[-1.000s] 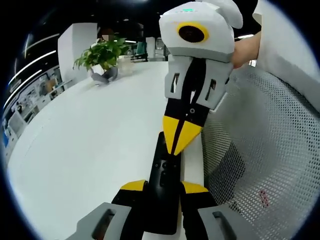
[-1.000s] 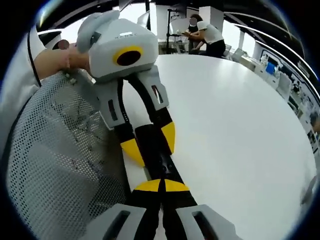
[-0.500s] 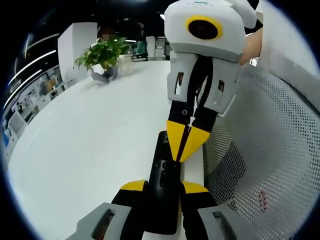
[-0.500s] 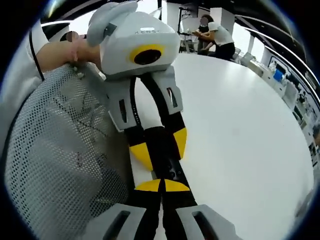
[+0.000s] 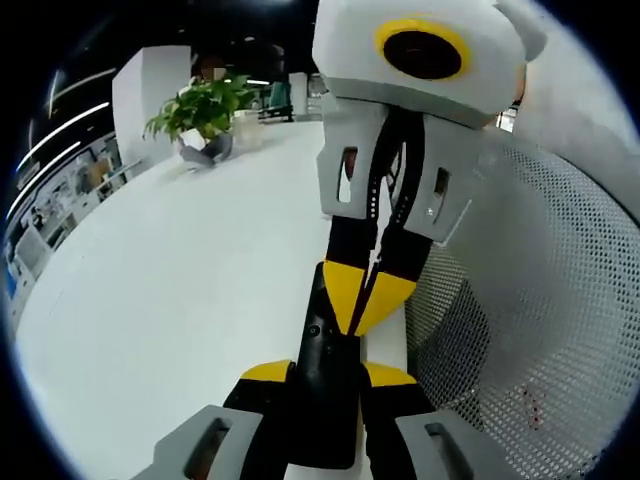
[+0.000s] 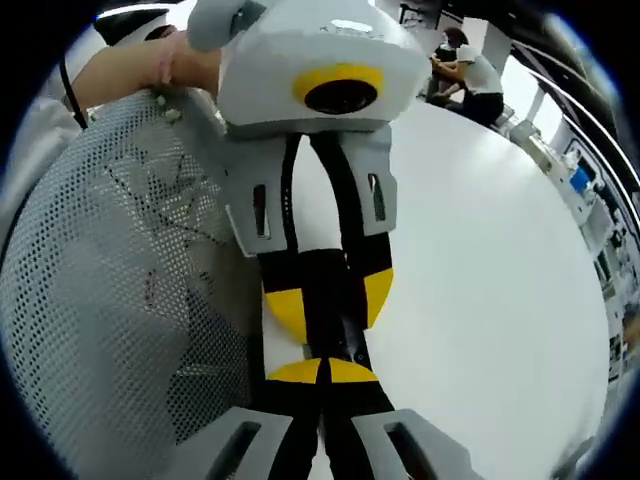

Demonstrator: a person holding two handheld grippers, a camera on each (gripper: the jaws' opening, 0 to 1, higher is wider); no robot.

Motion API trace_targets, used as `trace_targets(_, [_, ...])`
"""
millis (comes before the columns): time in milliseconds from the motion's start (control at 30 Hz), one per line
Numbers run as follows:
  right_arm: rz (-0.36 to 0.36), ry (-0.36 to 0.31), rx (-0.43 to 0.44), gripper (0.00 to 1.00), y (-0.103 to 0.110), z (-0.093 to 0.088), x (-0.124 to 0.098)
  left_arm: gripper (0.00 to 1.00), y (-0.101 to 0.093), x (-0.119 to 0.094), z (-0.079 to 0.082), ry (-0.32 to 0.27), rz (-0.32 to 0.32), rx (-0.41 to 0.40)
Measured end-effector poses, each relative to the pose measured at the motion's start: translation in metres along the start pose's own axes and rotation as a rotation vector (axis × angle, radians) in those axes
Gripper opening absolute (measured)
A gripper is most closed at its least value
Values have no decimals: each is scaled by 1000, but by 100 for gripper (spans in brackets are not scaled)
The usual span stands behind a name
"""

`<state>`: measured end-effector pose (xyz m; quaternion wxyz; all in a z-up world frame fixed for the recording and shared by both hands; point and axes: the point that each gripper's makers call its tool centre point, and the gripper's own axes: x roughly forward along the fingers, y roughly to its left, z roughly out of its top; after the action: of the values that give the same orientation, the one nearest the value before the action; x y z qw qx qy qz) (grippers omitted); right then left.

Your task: Press the specified remote control buttons in sequence, fully releasing each button before pressing the next.

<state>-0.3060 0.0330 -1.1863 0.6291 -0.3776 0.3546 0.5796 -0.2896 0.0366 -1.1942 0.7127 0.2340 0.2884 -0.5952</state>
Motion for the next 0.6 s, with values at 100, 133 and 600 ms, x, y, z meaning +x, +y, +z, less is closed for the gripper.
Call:
trace_targets(100, [-9,9,1,0,1,-2,0,26,0,0,0,-1,4,-7])
trace_targets(133, [-16,10,-17,0,1,-2,0,26,0,0,0,-1,5,-13])
trace_targets(600, [-7,-18,-73,0,3,0,-1,26,0,-1,1,13,-4,-11])
